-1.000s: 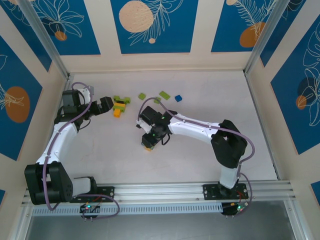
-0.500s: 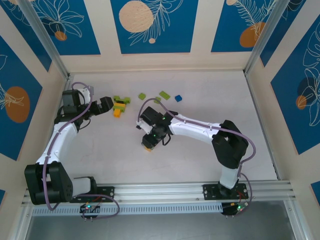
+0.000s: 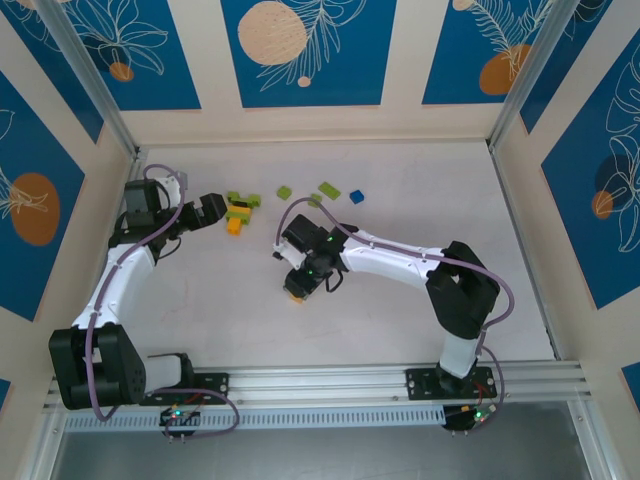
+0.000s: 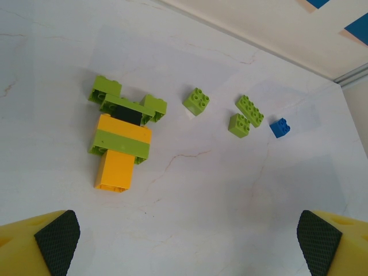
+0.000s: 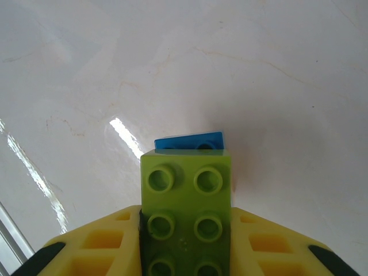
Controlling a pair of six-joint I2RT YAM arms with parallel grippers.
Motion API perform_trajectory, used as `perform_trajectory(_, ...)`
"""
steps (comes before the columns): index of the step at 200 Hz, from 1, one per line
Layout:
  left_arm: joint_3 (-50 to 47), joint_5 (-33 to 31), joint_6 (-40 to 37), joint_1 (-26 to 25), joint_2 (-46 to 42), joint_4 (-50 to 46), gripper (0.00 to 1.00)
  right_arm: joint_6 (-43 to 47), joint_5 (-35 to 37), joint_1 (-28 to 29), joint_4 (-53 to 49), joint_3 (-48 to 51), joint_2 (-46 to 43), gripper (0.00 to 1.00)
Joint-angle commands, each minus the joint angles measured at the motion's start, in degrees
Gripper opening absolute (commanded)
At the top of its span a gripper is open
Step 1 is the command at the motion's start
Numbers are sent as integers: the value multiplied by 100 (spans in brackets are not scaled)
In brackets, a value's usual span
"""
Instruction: Assemble a carrot with lego
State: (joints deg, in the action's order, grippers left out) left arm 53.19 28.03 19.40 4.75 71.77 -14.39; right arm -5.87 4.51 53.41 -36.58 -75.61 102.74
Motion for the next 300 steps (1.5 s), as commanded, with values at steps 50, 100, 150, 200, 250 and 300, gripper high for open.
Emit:
perform_trajectory(50,192,126,-57,-18,47,-25,100,230,-306,42,32,133,-42,30)
perform_trajectory(100,192,126,-59,-19,48,-26,100,501,-262,45,13,84,116,30)
perform_trajectory(150,187,129,-59,-24,45,-33,100,791,-205,46,-186,-62,134,30)
perform_trajectory(200,201,140,-59,-18,43,-30,100,981,-266,45,-332,-242,-39,30)
perform_trajectory(250,201,146,-59,-19,46,-28,100,1282,-391,50,-357,-313,-114,31)
perform_trajectory(300,200,161,-59,-20,47,-10,99,1665,-613,-80,-290,-332,61,31)
